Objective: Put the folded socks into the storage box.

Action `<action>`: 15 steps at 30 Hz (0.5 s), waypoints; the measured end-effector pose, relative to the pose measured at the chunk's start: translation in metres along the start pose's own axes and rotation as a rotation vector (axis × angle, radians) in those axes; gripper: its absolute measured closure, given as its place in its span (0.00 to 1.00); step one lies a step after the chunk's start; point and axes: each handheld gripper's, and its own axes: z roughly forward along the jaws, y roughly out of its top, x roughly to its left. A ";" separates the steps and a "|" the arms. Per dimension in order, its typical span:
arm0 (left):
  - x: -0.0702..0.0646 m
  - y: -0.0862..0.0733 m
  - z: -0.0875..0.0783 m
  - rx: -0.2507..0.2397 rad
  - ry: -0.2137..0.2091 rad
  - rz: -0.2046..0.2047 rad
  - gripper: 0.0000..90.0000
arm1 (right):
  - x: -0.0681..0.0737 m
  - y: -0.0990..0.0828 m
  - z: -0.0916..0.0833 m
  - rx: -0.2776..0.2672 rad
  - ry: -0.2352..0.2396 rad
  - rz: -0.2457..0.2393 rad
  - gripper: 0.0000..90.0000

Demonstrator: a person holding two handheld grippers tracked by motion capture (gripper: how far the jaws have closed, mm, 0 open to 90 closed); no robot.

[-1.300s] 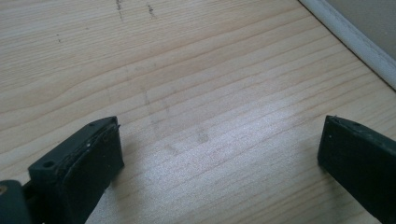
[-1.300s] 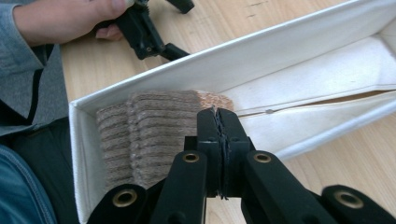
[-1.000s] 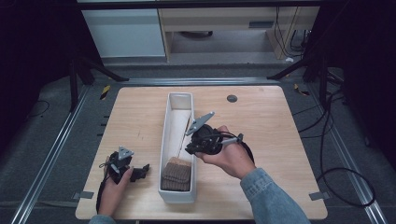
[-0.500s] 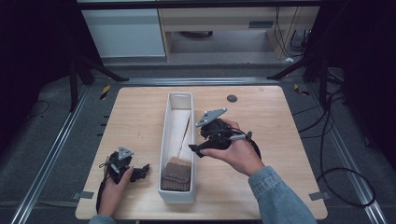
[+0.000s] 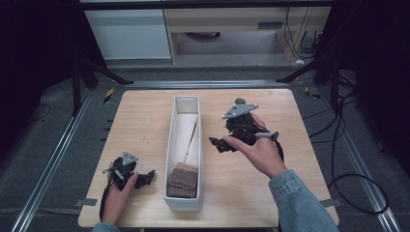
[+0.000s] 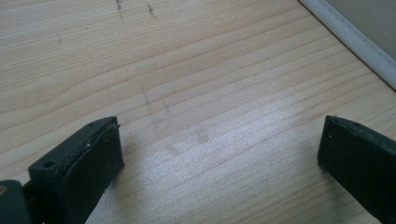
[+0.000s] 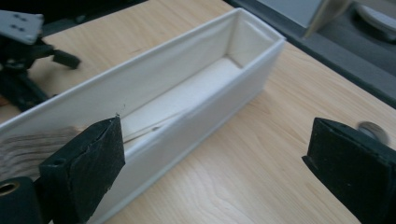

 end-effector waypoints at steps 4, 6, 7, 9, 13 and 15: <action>0.000 0.000 0.000 -0.001 0.000 0.000 0.00 | -0.013 -0.006 -0.008 -0.003 -0.059 0.032 0.05; 0.000 0.000 0.000 0.000 0.000 0.000 0.00 | -0.020 -0.010 -0.012 -0.008 -0.085 0.044 0.05; 0.000 0.000 0.000 0.000 0.000 -0.001 0.00 | -0.023 -0.012 -0.014 -0.008 -0.092 0.052 0.05; 0.000 0.000 0.000 0.000 0.000 -0.001 0.00 | -0.030 -0.016 -0.017 -0.020 -0.117 0.068 0.06; 0.000 0.000 0.000 0.000 0.000 -0.001 0.00 | -0.043 -0.027 -0.019 -0.002 -0.155 0.084 0.12; 0.000 0.000 0.000 0.000 0.000 -0.001 0.00 | -0.048 -0.034 -0.020 0.005 -0.176 0.086 0.13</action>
